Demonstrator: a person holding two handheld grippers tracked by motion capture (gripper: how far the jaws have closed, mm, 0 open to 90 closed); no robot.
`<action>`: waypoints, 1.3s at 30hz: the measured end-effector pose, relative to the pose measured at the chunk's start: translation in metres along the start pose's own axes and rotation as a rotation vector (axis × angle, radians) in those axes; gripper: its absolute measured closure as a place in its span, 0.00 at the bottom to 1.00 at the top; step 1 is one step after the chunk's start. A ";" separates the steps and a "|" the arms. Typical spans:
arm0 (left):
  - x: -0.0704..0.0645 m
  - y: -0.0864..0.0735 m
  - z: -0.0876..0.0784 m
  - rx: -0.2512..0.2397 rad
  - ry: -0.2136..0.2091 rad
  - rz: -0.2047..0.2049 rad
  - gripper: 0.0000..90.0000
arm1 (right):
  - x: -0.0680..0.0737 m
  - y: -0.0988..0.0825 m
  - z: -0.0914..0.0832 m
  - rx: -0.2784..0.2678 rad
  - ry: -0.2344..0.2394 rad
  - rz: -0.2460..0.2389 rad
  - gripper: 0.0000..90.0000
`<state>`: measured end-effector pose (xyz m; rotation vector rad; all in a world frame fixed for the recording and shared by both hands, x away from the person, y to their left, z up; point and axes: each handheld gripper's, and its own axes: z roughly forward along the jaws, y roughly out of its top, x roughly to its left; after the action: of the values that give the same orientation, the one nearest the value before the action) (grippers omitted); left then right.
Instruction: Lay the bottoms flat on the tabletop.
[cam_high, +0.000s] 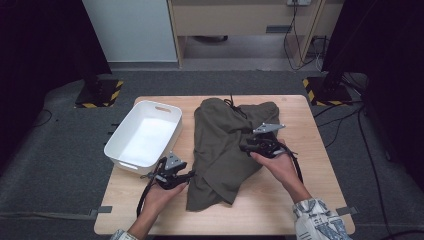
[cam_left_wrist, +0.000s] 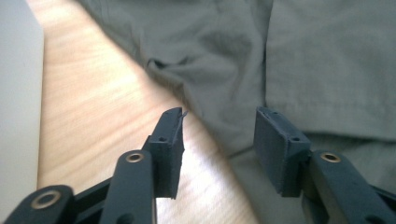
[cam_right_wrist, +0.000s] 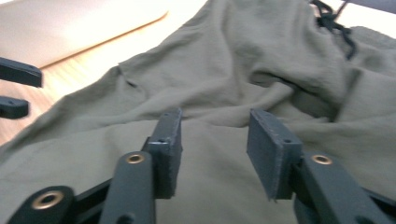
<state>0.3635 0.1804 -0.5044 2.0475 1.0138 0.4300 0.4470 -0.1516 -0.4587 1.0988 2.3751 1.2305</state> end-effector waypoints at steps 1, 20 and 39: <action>0.000 -0.001 0.000 -0.001 0.002 -0.006 0.57 | 0.004 0.001 0.001 0.000 0.003 -0.002 0.57; -0.002 -0.004 0.023 0.078 -0.004 0.001 0.60 | 0.057 -0.018 0.048 0.075 0.076 -0.065 0.43; -0.001 -0.003 0.023 0.093 0.021 0.014 0.98 | 0.064 -0.028 0.049 0.104 0.058 -0.157 0.99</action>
<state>0.3748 0.1687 -0.5216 2.1379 1.0509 0.4197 0.4145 -0.0864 -0.5034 0.8957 2.5403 1.1112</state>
